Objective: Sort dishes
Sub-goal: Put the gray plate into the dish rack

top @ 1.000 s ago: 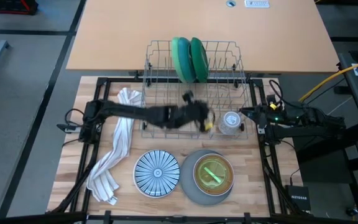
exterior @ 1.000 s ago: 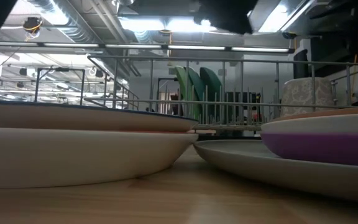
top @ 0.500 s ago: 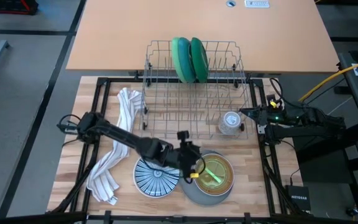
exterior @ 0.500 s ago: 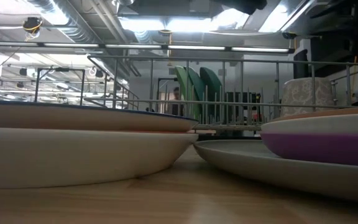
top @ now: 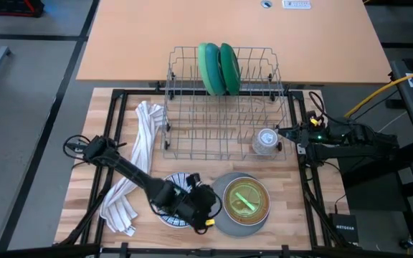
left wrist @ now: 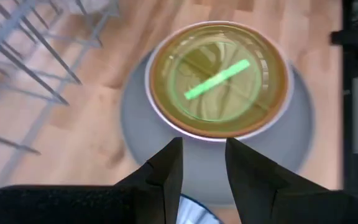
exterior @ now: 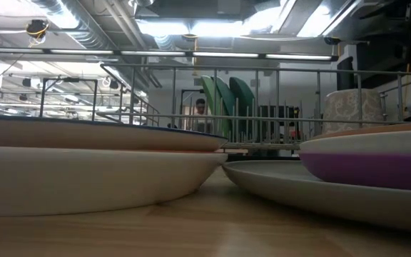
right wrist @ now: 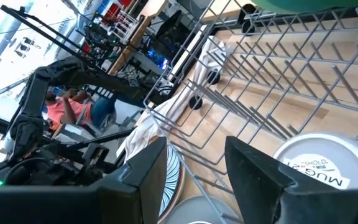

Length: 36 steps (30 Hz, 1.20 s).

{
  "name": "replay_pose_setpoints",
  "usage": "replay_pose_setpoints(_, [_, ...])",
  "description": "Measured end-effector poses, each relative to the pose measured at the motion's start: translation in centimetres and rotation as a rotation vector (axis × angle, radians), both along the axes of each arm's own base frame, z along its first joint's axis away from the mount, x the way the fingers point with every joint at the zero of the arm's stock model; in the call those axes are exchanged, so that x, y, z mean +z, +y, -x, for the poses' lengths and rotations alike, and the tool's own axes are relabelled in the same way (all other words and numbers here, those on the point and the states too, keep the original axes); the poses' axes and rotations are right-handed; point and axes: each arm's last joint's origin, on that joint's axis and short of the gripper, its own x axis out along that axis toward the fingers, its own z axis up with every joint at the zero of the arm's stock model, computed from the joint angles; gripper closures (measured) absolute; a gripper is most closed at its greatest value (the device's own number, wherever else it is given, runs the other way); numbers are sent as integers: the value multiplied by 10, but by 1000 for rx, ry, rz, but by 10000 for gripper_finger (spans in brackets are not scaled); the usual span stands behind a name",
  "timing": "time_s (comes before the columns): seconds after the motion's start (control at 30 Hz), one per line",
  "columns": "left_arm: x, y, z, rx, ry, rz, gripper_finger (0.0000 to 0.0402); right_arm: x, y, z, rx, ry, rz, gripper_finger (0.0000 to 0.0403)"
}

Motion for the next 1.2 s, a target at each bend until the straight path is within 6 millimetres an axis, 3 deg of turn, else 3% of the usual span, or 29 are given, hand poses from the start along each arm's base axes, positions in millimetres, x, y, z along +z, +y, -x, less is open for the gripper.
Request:
replay_pose_setpoints(0.27, [-9, -24, 0, -56, -49, 19, 290, 0, 6, -4, 188, 4, -161, 237])
replay_pose_setpoints(0.57, [-54, -37, -16, -135, 9, -75, 290, -4, 14, -23, 278, 127, -608, 237])
replay_pose_setpoints(0.8, [-74, -53, -15, -344, 90, -121, 290, -13, 15, -46, 243, 258, -640, 237])
replay_pose_setpoints(1.0, [-86, -60, -13, -547, 149, -318, 290, -25, 15, -66, 183, 381, -693, 237])
replay_pose_setpoints(1.2, [-111, -62, -16, -705, 235, -505, 290, -33, 17, -82, 181, 482, -737, 237])
